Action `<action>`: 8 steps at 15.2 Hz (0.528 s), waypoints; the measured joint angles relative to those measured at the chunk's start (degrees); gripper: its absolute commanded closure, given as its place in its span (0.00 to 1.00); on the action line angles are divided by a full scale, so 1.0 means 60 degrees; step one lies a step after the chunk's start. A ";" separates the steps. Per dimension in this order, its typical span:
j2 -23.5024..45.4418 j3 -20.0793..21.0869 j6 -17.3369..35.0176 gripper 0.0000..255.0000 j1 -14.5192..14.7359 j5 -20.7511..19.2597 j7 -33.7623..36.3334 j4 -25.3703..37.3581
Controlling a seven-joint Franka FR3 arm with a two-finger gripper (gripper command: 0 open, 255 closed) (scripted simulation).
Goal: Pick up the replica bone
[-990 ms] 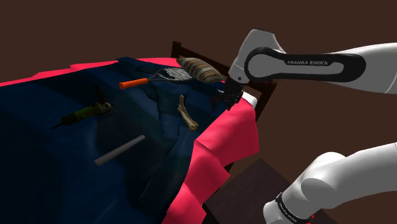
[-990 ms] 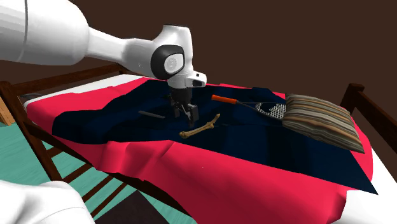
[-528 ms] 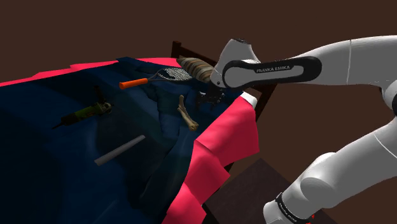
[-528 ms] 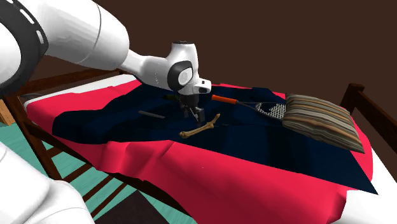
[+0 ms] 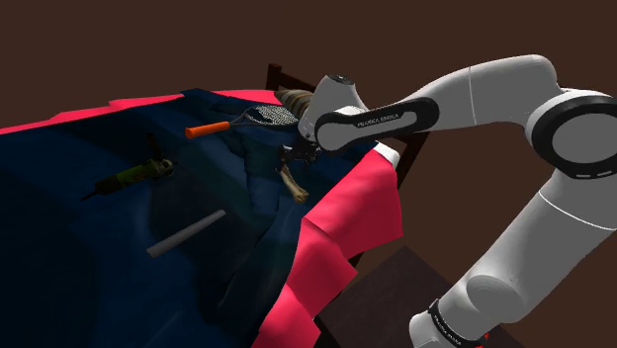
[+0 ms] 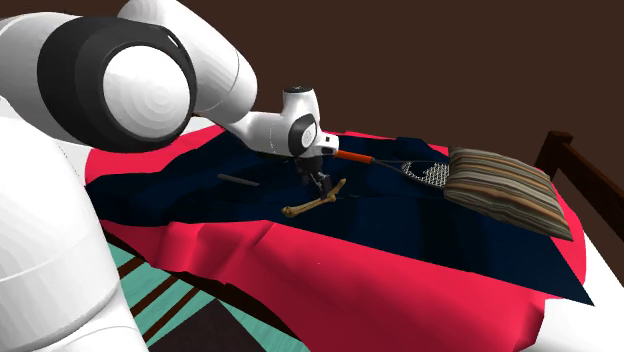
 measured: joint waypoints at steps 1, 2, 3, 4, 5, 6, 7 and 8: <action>0.0110 0.0001 0.0127 0.00 0.0015 -0.0077 0.0077 0.0002; 0.0191 -0.0005 0.0254 0.00 0.0020 -0.0129 0.0119 -0.0035; 0.0302 -0.0010 0.0375 0.00 0.0029 -0.0193 0.0170 -0.0044; 0.0371 -0.0017 0.0491 0.00 0.0035 -0.0238 0.0206 -0.0092; 0.0445 -0.0023 0.0598 0.00 0.0041 -0.0283 0.0240 -0.0126; 0.0510 -0.0035 0.0721 0.00 0.0039 -0.0321 0.0257 -0.0186; 0.0550 -0.0037 0.0823 0.00 0.0049 -0.0355 0.0294 -0.0251; 0.0589 -0.0042 0.0870 0.00 0.0051 -0.0375 0.0305 -0.0261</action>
